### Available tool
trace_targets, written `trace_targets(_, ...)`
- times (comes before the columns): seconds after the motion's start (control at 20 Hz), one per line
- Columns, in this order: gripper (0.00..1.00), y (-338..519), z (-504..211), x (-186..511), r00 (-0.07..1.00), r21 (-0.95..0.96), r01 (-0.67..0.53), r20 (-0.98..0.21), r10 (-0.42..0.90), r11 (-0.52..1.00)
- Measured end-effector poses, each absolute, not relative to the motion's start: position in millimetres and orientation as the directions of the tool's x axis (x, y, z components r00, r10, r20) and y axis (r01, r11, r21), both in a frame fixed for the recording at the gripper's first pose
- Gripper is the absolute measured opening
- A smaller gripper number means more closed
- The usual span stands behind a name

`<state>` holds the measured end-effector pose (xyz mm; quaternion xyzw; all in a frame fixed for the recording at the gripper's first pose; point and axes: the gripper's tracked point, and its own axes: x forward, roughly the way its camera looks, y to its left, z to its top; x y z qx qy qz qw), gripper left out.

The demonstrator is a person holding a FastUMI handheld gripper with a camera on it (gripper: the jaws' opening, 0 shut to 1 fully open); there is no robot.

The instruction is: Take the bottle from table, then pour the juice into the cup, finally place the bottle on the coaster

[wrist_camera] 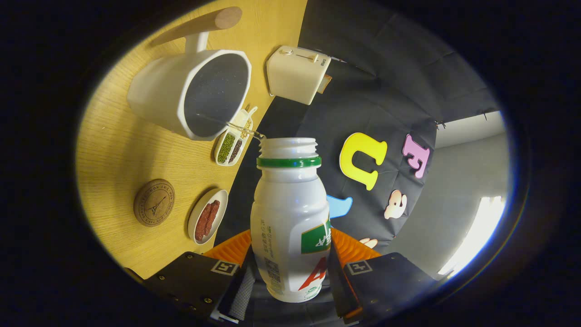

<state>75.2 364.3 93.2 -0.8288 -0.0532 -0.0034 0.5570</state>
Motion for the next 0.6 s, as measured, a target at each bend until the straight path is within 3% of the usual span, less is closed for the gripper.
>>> trace_targets(0.6, 0.71, 372.8, 97.1, 71.3, 0.992, -0.881, 0.114, 0.074, 0.104, -0.458)
